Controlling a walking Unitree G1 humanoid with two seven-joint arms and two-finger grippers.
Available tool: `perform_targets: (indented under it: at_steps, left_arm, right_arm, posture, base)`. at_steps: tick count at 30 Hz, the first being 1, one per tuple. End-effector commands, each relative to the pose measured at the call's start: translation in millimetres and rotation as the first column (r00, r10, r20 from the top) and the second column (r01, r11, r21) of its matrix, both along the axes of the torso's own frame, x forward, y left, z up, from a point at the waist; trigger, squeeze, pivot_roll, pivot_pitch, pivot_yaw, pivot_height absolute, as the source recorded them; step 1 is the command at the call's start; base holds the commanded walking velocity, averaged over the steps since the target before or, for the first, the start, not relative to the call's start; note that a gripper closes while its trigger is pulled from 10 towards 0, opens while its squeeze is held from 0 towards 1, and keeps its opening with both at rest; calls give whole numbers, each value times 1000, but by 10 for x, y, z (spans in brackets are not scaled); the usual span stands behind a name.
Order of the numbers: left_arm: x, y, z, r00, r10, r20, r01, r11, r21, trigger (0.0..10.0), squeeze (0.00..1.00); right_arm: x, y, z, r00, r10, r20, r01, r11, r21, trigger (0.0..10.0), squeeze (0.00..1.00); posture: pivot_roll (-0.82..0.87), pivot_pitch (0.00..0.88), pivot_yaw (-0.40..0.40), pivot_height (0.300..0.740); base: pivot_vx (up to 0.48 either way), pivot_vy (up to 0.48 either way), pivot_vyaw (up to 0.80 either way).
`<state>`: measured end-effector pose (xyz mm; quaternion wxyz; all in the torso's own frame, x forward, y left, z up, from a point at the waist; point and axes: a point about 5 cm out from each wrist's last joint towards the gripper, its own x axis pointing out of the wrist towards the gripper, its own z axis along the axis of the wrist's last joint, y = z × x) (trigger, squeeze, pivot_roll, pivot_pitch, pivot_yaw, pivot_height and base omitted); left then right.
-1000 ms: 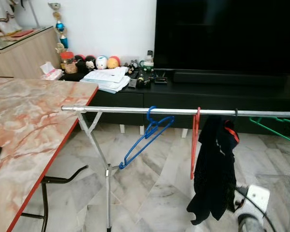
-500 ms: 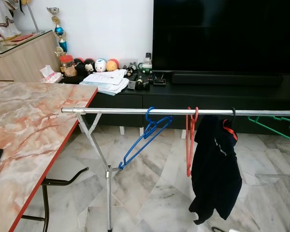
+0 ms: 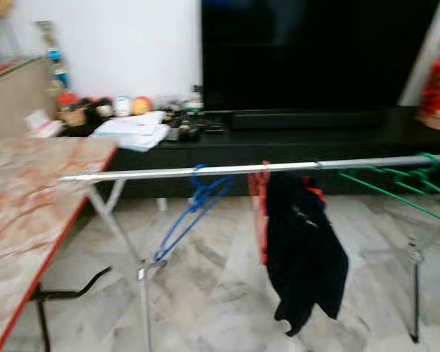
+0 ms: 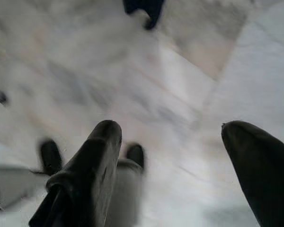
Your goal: Hang hanger
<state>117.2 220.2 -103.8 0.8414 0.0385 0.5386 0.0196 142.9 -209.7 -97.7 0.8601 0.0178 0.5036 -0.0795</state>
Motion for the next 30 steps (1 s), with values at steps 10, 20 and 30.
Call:
perform_targets:
  at_steps: [10,20,30]
  left_arm:
    - [-58,56,-7,1000,-10,-26,11,1000,16,10000,0]
    - [-41,72,2,1000,-16,-23,16,1000,24,10000,0]
    - [-4,89,16,1000,-12,-12,12,999,30,10000,0]
  right_arm:
    - [121,64,36,998,49,29,-48,998,-28,10000,0]
    - [132,141,27,999,38,28,-37,999,-28,10000,0]
    - [165,164,37,999,33,35,-32,999,-25,10000,0]
  posture:
    - [37,0,42,740]
    - [39,0,55,740]
    - [45,0,57,740]
  base:
    - [0,-338,0]
    - [0,-338,0]
    - [0,-338,0]
